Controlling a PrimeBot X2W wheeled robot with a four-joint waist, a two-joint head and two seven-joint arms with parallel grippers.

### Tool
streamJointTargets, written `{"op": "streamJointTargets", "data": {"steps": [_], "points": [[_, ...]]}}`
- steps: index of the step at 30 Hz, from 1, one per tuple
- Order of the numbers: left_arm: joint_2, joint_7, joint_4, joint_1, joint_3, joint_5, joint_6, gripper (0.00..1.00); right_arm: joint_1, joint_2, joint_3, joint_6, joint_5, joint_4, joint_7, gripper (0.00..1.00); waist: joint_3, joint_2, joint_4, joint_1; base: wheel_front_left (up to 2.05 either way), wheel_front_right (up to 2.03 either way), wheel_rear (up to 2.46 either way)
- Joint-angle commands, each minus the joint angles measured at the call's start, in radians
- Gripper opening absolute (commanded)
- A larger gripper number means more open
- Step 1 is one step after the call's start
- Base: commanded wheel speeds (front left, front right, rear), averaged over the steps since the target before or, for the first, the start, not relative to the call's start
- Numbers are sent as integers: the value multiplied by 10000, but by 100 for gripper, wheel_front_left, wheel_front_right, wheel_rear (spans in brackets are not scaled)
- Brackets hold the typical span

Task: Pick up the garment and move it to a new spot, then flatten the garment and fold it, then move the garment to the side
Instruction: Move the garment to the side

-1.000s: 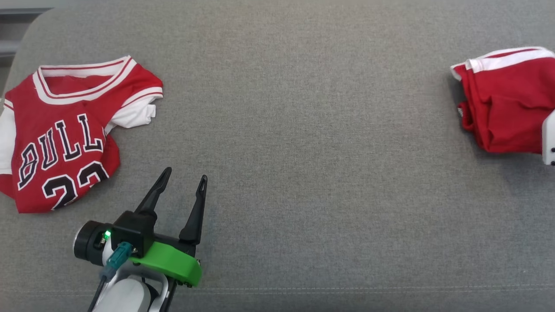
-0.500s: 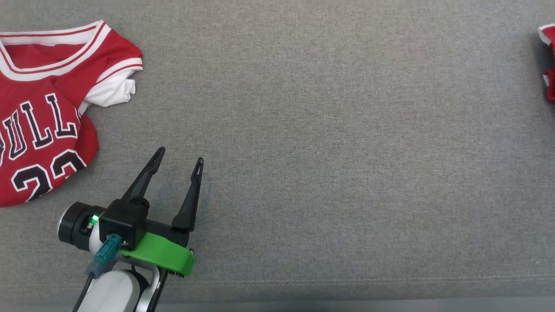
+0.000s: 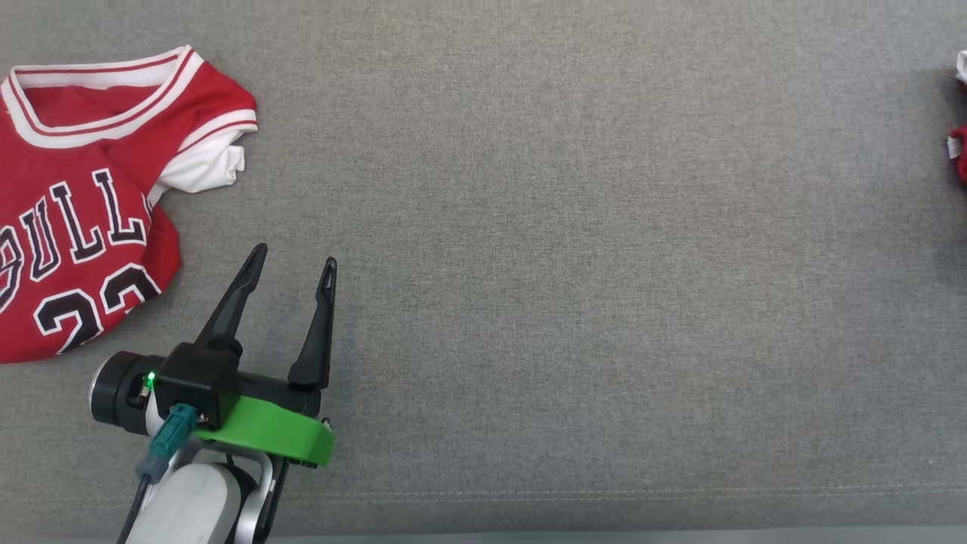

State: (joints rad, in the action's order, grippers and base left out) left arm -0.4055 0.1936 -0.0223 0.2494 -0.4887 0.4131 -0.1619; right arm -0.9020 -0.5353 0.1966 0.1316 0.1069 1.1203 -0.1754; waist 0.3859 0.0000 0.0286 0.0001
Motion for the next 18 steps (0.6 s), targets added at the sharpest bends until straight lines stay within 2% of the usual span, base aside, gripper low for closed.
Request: {"op": "streamJointTargets", "data": {"steps": [1, 8, 18], "points": [[36, 49, 93, -128, 52, 92, -48, 100, 64, 84, -111, -18, -353, 60, -228, 100, -425, 0, 36, -1, 0, 0, 0], [239, 112, 603, -635, 223, 700, -69, 100, 978, 846, -1454, -18, -1750, -453, -846, 100, -1648, 0, 178, -1, 0, 0, 0], [536, 190, 1534, -1639, 1311, 1723, -1076, 100, 3020, 2577, -2270, -18, -2441, -2574, -893, 100, -3425, 0, 358, -1, 0, 0, 0]]}}
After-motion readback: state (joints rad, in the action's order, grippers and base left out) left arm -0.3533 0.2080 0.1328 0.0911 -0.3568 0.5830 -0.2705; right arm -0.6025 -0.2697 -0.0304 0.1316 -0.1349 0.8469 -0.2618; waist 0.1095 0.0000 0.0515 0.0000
